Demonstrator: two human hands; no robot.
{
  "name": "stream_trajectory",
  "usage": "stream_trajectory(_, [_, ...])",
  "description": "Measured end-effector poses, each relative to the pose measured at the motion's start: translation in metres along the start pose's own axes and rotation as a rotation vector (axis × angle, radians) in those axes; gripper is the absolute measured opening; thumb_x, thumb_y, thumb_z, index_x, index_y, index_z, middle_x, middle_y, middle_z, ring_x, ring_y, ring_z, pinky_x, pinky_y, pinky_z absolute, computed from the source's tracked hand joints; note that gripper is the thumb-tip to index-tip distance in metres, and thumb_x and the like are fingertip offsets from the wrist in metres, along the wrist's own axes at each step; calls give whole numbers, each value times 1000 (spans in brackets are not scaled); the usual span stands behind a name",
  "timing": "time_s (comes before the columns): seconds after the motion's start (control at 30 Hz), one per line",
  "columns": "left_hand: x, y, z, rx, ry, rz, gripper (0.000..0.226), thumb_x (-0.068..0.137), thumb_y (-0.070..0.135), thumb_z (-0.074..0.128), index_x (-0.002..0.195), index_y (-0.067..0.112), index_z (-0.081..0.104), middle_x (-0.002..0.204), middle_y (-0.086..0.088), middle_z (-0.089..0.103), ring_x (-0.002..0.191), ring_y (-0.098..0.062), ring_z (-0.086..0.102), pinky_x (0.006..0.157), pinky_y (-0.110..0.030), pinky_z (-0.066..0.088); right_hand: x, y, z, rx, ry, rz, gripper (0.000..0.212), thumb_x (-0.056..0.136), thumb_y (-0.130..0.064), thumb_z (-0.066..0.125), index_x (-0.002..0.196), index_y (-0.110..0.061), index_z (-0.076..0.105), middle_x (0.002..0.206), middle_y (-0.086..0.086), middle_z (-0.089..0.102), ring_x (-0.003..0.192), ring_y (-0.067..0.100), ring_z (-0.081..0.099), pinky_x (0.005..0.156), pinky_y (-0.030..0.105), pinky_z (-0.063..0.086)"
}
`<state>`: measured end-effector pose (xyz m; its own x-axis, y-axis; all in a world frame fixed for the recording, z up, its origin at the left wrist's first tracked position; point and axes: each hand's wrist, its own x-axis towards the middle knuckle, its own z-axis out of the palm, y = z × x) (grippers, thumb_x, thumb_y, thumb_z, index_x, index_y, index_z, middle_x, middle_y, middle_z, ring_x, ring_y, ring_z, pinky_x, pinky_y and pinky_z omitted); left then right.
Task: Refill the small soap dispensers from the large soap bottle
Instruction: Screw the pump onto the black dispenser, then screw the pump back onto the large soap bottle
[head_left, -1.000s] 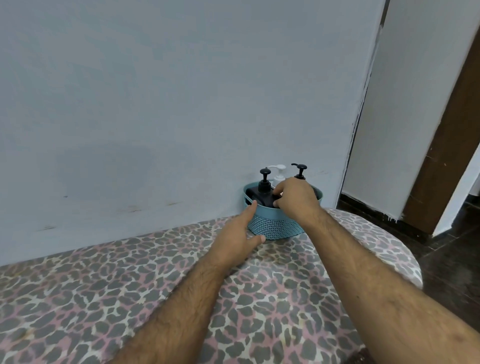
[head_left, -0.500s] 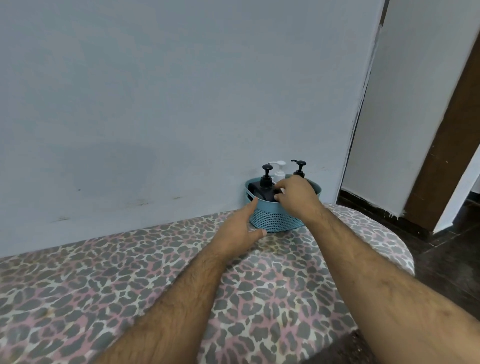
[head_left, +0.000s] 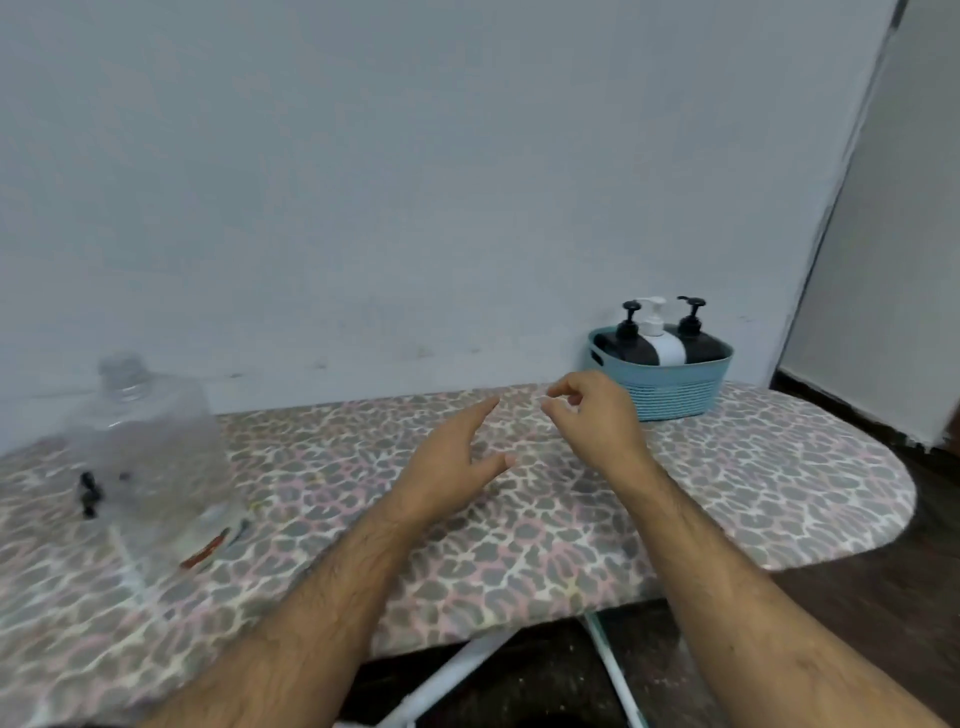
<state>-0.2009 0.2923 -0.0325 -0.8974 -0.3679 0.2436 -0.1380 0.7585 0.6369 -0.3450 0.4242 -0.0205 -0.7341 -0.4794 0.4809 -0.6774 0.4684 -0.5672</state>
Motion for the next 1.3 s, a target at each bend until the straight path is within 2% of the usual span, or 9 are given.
stream_trajectory(0.37, [-127, -31, -67, 30, 180, -120, 68, 93, 42, 64, 152, 28, 35, 154, 7, 39, 140, -12, 37, 112, -32, 35, -77, -103, 43, 183, -183, -67, 21, 89, -31, 67, 104, -17, 73, 102, -4, 70, 90, 10, 62, 83, 31, 53])
stream_trajectory(0.57, [-177, -47, -98, 44, 612, -146, 30, 94, 39, 64, 118, 21, 68, 113, 9, 68, 105, -5, 61, 91, -28, 50, -99, -147, 63, 315, -261, -86, 19, 88, -32, 69, 101, -19, 72, 95, -6, 69, 86, 9, 64, 82, 36, 57])
stream_trajectory(0.67, [-191, -55, -111, 33, 821, -176, 15, 92, 36, 67, 100, 24, 67, 93, 11, 64, 87, -3, 59, 79, -29, 52, -106, -164, 75, 358, -292, -94, 19, 89, -31, 69, 103, -18, 72, 94, -7, 68, 87, 9, 64, 83, 36, 57])
stream_trajectory(0.77, [-194, -67, -124, 30, 941, -238, 25, 87, 37, 72, 103, 22, 60, 96, 10, 56, 91, -11, 56, 80, -30, 49, -111, -178, 87, 398, -317, -106, 19, 89, -29, 69, 103, -17, 71, 93, -8, 67, 87, 10, 64, 83, 35, 56])
stream_trajectory(0.9, [-185, -79, -136, 2, 952, -359, 69, 76, 46, 79, 133, 22, 47, 125, 6, 49, 116, -15, 50, 99, -36, 46, -117, -188, 106, 432, -333, -111, 19, 88, -31, 69, 103, -19, 71, 94, -8, 68, 87, 9, 64, 80, 31, 55])
stream_trajectory(1.03, [-169, -92, -140, -86, 891, -408, 100, 67, 53, 84, 148, 21, 33, 144, 0, 45, 131, -20, 45, 107, -49, 43, -116, -189, 117, 449, -336, -108, 16, 89, -34, 69, 99, -22, 70, 93, -9, 68, 85, 7, 64, 79, 29, 55])
stream_trajectory(1.13, [-159, -99, -141, -126, 861, -406, 98, 63, 51, 86, 143, 23, 37, 137, 4, 51, 127, -18, 50, 103, -48, 47, -115, -187, 118, 471, -328, -97, 11, 89, -33, 69, 95, -23, 69, 90, -9, 68, 84, 6, 64, 76, 25, 53])
stream_trajectory(1.23, [-153, -102, -141, -204, 830, -383, 80, 68, 40, 88, 133, 26, 44, 121, 12, 56, 117, -15, 57, 95, -34, 49, -114, -185, 119, 489, -324, -90, 9, 89, -31, 69, 93, -23, 69, 89, -9, 68, 82, 6, 63, 74, 24, 51])
stream_trajectory(1.3, [-150, -106, -140, -239, 808, -400, 82, 72, 38, 86, 140, 22, 42, 128, 7, 58, 120, -16, 55, 97, -32, 47, -114, -183, 120, 481, -333, -79, 9, 90, -30, 69, 96, -23, 69, 91, -10, 67, 84, 4, 62, 75, 23, 51])
